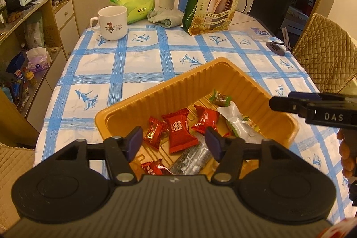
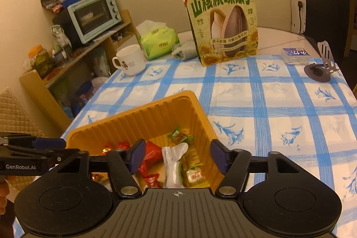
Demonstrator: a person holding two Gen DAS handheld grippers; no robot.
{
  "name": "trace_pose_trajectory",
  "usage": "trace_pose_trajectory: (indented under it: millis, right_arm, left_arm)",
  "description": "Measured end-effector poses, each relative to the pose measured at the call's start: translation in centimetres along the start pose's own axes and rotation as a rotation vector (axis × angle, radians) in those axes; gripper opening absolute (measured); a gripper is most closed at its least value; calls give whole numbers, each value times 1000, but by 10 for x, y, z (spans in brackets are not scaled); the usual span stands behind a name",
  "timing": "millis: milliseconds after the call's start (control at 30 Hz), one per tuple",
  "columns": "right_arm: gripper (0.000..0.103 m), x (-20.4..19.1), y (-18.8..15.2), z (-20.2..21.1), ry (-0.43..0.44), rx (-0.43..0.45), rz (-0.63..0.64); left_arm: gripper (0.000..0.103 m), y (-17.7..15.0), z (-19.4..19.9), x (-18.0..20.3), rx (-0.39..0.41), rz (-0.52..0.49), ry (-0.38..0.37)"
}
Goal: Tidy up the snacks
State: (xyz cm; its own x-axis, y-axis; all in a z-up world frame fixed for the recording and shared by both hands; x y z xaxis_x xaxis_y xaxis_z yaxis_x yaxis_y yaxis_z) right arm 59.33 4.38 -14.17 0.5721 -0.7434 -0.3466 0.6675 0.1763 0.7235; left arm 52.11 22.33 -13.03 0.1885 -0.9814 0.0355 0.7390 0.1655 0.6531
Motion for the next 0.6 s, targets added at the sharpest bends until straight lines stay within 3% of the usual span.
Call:
trace_pose_trajectory:
  millis: [167, 600]
  right_arm:
    - [85, -7, -11, 25, -2, 9, -9]
    - [95, -29, -47, 115, -13, 49, -22]
  left_arm:
    - [71, -9, 26, 4, 14, 11, -8]
    - [75, -51, 110, 38, 53, 9, 16]
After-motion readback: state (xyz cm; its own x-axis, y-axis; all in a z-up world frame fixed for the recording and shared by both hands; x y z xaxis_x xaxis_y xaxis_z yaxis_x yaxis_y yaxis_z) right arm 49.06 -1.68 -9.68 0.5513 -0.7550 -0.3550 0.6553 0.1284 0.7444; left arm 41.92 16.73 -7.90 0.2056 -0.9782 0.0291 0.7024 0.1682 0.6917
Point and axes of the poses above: each gripper's, at about its wrist camera, not at the fingertips, and z roughly against the way its jaws point, x to its right, y to its top, the point moved 10 cm from there along -z, roughly the way its jaws point, and after that the axes turned 5 degrees about y, right-handed, at the moved point
